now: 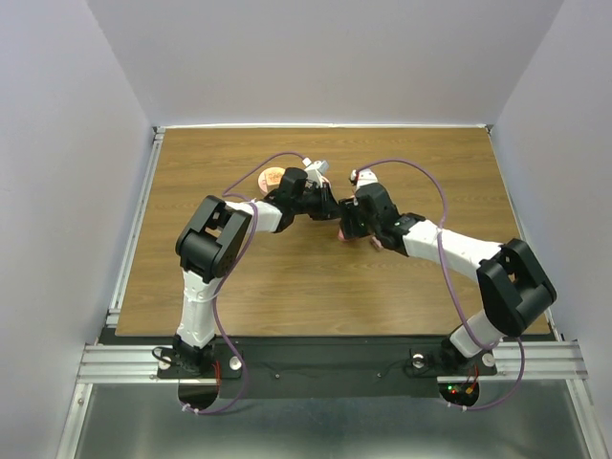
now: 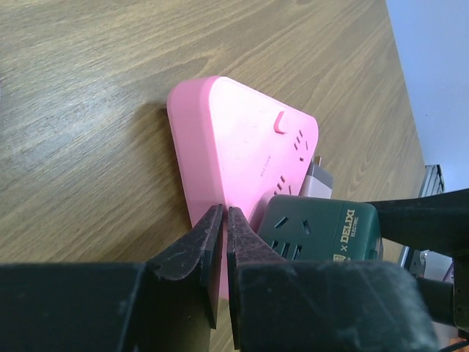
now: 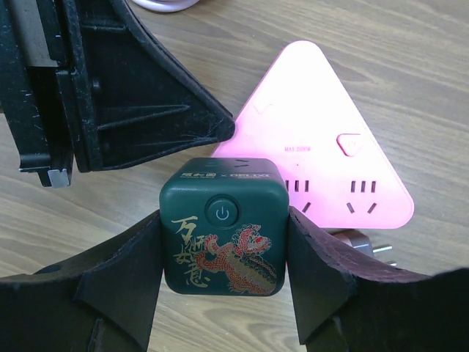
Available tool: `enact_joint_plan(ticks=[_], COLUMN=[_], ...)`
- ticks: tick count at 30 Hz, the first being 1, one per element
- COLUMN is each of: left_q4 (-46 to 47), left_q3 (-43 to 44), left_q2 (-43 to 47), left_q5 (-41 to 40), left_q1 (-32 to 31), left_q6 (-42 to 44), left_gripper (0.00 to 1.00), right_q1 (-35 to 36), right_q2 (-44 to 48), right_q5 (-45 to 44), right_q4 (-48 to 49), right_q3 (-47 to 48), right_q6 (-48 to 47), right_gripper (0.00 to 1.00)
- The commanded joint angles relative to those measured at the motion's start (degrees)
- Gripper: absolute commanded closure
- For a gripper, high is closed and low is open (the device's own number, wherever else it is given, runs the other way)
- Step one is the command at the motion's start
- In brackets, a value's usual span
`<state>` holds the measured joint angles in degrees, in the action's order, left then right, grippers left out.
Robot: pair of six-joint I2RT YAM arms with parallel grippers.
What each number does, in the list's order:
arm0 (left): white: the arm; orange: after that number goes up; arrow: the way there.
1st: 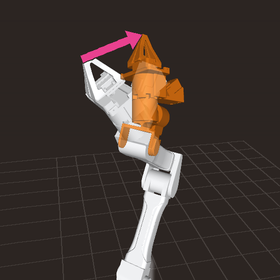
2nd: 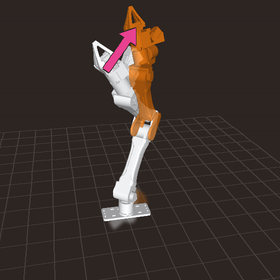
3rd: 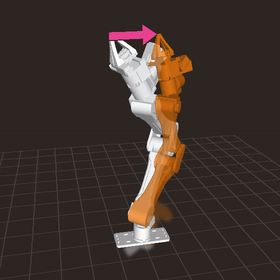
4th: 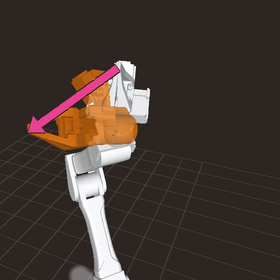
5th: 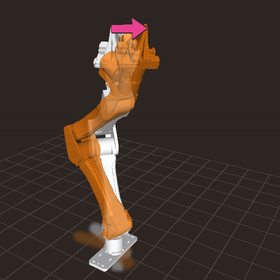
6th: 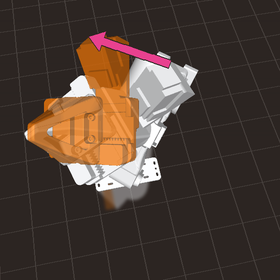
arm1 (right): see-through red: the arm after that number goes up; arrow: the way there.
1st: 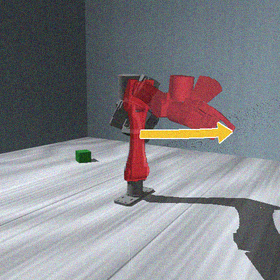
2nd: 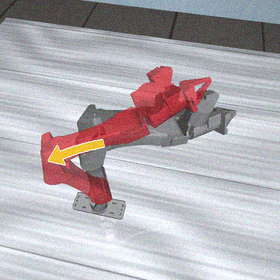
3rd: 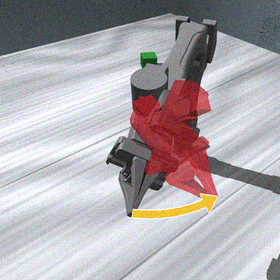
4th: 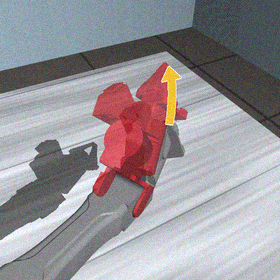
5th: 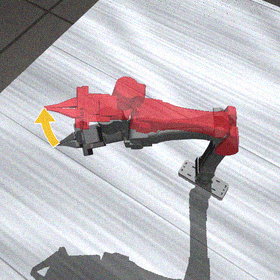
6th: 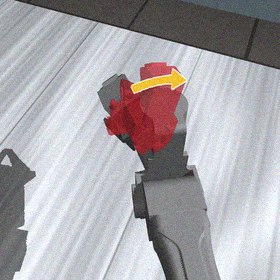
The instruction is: Insert the plug
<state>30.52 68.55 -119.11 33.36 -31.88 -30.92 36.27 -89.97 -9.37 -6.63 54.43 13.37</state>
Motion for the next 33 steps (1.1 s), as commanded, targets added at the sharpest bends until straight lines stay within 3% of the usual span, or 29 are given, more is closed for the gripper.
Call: enact_joint_plan(ticks=[1,22,33], left_q4=[-2.9,-3.6,-4.6], left_q3=[1.8,2.7,3.3], left_q2=[-1.1,-1.4,-1.3], left_q5=[1.3,2.7,3.1], left_q1=[-1.3,-1.2,-0.8], left_q6=[1.1,1.3,1.7], left_gripper=[0.84,0.9,0.92], right_q1=[3.0,5.5,11.4], right_q2=[-5.8,-11.5,-15.1], right_q5=[3.2,1.5,3.5], right_q4=[-14.5,-14.6,-15.0], right_q3=[-5.8,-7.1,-8.8], right_q6=[4.3,9.7,17.4], right_gripper=[0.99,1.0,1.0])
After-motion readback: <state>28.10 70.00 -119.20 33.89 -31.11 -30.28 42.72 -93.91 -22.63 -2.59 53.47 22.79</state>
